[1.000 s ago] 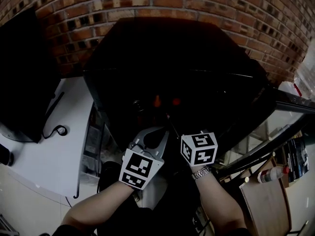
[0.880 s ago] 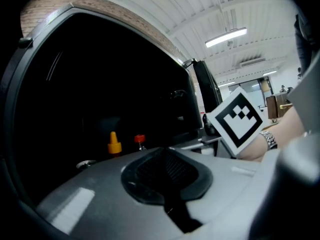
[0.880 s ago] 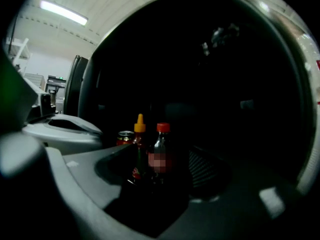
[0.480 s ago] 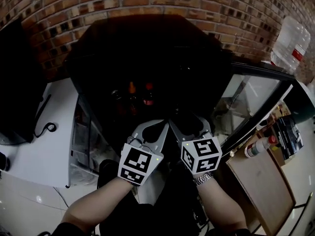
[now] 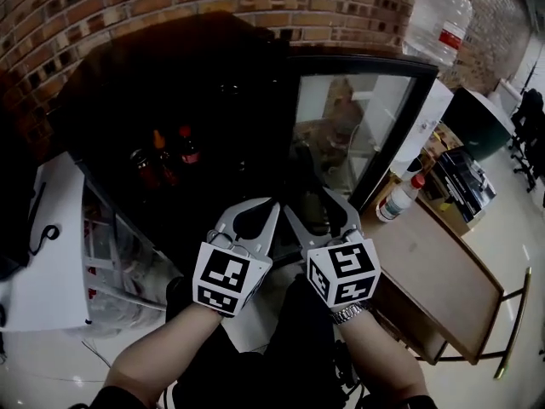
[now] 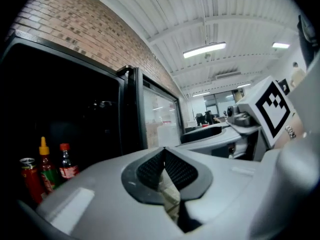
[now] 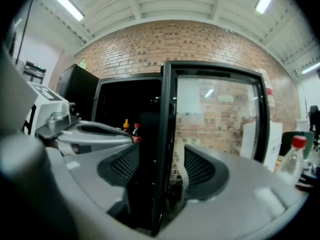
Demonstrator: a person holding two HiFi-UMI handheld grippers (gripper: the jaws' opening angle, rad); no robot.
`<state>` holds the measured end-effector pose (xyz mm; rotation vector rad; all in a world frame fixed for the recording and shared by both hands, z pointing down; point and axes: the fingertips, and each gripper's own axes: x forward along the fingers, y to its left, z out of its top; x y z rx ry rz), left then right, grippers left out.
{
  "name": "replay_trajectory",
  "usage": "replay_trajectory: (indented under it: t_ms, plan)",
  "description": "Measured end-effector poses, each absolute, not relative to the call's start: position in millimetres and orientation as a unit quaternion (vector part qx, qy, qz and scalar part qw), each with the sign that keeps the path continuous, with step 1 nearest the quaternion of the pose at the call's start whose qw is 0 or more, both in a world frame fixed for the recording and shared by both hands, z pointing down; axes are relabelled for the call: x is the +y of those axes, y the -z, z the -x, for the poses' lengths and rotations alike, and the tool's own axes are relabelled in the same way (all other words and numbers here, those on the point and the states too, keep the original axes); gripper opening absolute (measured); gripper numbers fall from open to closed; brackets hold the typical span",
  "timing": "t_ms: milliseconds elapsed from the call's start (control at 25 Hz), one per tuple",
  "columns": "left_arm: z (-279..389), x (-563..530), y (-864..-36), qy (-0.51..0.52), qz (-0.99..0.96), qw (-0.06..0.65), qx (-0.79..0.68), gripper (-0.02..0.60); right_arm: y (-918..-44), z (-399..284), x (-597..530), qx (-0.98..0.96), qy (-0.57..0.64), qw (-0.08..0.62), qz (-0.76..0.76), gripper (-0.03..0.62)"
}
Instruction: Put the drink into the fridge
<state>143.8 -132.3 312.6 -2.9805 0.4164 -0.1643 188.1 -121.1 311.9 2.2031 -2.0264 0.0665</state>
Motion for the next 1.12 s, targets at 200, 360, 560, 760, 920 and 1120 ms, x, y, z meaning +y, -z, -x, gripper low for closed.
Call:
replay_trajectory:
  t_ms: [200, 360, 560, 760, 920, 1120]
  plan:
    - [-180.0, -81.3, -315.6, 0.049, 0.993, 0.062, 0.092, 0.003, -318.1, -227.7, -63.6, -0.631, -0.031, 0.080, -0.771, 0.281]
    - [-205.6, -44.3, -317.2, 0.048, 0.995, 0.059, 0.062, 0.003, -323.3, -261.5, -20.7, -0.591, -0.042, 0.084, -0.801, 0.281]
    - [-230.4, -14.8, -319.9, 0.049, 0.997, 0.056, 0.036, 0.003, -331.0, -293.9, 14.1, -0.552, -0.061, 0.092, -0.827, 0.281]
    - [-255.1, 1.6, -322.7, 0.049, 0.997, 0.053, 0.017, 0.003, -340.6, -320.6, 33.0, -0.524, -0.076, 0.097, -0.843, 0.281]
    - [-273.1, 6.3, -325.0, 0.052, 0.997, 0.054, 0.006, 0.004, -344.9, -340.2, 38.4, -0.509, -0.082, 0.097, -0.851, 0.281]
    - [-290.6, 4.1, -328.9, 0.057, 0.997, 0.055, -0.002, 0.003, -352.2, -365.9, 37.8, -0.491, -0.092, 0.097, -0.861, 0.284]
